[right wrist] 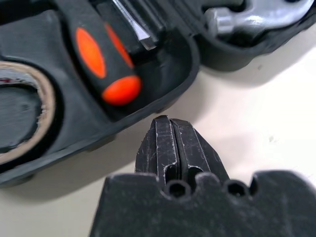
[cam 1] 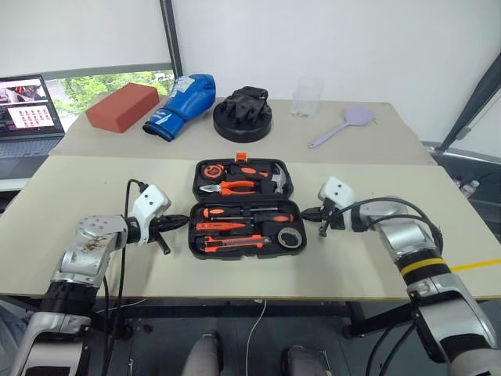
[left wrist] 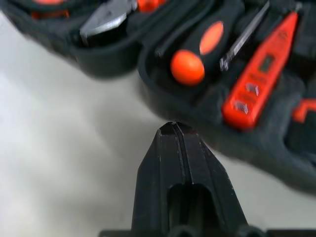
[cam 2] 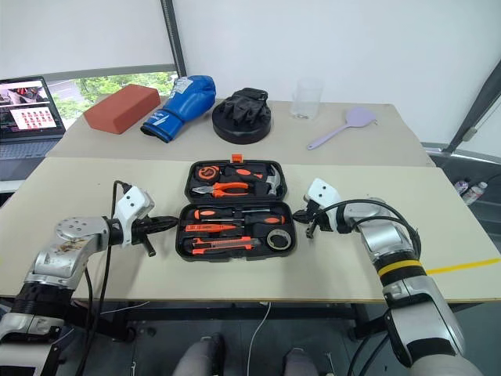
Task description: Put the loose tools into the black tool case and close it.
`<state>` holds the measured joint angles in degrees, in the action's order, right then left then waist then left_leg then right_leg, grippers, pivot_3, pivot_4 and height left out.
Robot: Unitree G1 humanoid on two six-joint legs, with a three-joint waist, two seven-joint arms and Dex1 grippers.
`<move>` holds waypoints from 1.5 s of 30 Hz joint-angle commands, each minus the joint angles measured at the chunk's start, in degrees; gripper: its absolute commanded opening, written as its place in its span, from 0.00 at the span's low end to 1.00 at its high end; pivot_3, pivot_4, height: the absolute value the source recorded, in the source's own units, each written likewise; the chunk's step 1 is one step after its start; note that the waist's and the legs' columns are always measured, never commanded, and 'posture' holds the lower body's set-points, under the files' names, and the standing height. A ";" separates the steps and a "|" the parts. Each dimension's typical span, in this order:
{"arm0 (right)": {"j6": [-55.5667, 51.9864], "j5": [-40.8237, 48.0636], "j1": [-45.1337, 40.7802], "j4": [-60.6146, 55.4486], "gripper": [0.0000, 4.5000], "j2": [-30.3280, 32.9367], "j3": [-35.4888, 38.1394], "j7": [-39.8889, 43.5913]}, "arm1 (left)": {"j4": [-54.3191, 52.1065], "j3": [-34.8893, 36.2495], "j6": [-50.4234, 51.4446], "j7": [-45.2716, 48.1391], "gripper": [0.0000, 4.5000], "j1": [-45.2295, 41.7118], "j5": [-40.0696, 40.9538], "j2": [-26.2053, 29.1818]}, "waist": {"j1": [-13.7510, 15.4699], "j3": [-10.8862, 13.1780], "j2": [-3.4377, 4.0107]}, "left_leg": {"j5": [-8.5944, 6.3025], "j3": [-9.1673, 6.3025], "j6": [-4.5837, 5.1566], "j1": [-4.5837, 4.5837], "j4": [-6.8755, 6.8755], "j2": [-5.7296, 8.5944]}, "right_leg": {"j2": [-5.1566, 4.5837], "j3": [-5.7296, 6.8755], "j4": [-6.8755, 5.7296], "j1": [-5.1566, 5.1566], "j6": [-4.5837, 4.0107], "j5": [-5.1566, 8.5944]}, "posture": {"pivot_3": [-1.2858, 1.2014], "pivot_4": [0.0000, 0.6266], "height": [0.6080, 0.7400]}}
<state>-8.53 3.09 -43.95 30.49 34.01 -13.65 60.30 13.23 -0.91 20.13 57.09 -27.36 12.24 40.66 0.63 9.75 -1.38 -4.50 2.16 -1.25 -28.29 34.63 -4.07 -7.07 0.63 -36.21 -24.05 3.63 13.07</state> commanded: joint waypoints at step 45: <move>-41.43 12.41 -10.09 0.46 0.99 -7.30 12.92 -13.03 | 33.59 8.39 31.21 -8.78 1.00 -30.94 6.29 -7.33 | -0.07 0.02 -0.04 | 0.15 -0.03 0.17 -0.01 0.16 0.02 | -0.01 0.03 -0.64 -0.08 0.07 0.20 | 0.52 0.24 0.97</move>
<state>-51.25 15.94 -51.80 28.94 26.53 -1.73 48.86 45.97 6.86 53.01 49.38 -56.67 19.10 33.22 0.56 9.77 -1.42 -4.35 2.13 -1.07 -28.29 34.76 -4.05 -7.08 0.65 -36.87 -24.16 3.70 13.28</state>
